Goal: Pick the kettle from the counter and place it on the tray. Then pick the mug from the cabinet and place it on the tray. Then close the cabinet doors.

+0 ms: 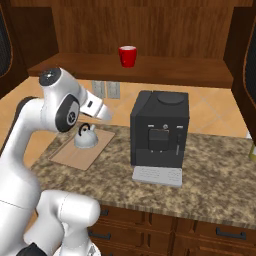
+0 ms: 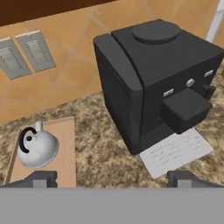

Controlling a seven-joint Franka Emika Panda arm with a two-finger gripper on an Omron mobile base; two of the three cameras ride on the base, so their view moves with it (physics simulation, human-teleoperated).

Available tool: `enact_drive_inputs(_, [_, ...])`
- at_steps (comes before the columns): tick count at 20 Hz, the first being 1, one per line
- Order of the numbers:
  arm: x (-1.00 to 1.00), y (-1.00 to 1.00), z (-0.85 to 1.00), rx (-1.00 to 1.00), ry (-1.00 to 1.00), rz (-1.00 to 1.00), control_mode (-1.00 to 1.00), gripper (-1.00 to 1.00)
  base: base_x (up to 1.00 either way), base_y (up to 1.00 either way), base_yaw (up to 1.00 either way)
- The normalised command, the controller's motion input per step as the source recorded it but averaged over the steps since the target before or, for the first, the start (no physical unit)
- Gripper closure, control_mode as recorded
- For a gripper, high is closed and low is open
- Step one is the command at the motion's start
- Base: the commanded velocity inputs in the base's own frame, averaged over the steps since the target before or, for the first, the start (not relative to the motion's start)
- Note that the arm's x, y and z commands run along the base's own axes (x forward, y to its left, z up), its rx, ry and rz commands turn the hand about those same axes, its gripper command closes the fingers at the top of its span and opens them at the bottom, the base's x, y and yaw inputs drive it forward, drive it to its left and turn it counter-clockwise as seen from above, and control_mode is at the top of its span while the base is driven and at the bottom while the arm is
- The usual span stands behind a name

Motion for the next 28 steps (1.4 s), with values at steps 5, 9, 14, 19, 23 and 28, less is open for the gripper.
enact_drive_inputs(5, [-0.04,-0.18,0.36,-0.03,0.01,0.00,-1.00,-1.00,0.00,0.00,0.00])
enact_drive_inputs(9, [0.06,0.00,0.00,0.00,0.01,0.00,-1.00,-1.00,0.00,0.00,0.00])
enact_drive_inputs(14, [0.16,-0.12,0.56,0.00,0.01,-0.01,-1.00,-1.00,0.00,0.00,0.00])
enact_drive_inputs(19, [0.27,-0.22,0.61,0.00,0.00,-0.03,-1.00,-1.00,0.00,0.00,0.00])
enact_drive_inputs(23, [0.67,0.00,0.21,0.00,-0.03,0.00,-1.00,-1.00,0.00,0.00,0.00])
enact_drive_inputs(28, [0.72,0.09,0.12,0.00,-0.09,0.00,-1.00,-1.00,0.00,0.00,0.00])
